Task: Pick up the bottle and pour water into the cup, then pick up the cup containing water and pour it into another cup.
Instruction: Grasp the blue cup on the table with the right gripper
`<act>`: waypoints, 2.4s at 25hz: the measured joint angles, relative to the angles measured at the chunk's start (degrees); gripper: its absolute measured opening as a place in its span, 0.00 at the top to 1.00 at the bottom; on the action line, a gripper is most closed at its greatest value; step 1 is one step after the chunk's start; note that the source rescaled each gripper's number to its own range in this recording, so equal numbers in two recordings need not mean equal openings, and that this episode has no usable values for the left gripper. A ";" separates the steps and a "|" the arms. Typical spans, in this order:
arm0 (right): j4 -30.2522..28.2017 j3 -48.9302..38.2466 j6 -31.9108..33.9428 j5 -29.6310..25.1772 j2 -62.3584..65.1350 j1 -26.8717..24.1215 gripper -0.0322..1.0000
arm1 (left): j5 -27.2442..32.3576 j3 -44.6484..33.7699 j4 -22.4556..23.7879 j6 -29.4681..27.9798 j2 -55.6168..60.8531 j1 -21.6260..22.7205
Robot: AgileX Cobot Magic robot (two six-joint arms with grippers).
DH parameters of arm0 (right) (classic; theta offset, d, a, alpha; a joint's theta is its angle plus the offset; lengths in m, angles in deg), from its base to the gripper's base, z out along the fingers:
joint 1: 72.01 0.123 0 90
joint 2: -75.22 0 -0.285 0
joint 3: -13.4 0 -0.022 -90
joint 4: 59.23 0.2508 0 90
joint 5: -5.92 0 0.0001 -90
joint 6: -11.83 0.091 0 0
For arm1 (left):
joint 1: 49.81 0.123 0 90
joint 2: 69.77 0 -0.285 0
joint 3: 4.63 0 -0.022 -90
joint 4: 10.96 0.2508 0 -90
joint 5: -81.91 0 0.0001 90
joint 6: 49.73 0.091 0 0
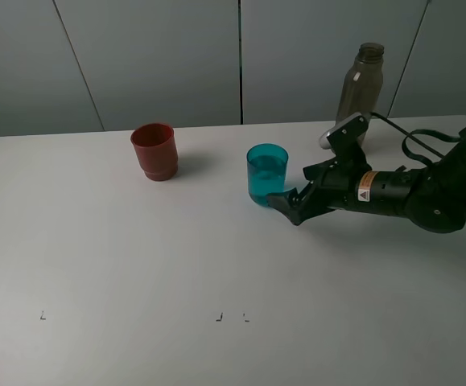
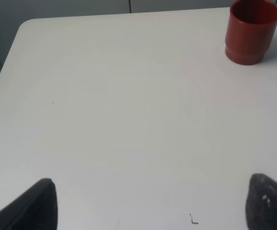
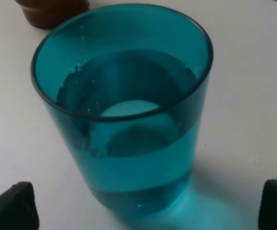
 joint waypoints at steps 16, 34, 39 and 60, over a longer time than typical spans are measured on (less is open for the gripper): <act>0.62 6.65 -0.24 -0.68 -4.35 3.83 0.00 | 0.00 0.00 0.00 0.00 0.00 0.00; 3.13 9.07 -1.35 -0.80 -5.79 4.38 0.00 | 0.00 0.00 0.00 0.00 0.00 0.00; 3.13 10.61 -1.35 -0.93 -6.25 4.38 0.00 | 0.00 0.00 0.00 0.00 0.00 0.00; 3.13 11.81 -1.13 -1.37 -6.88 4.38 0.00 | 0.00 0.00 0.00 0.00 0.00 0.00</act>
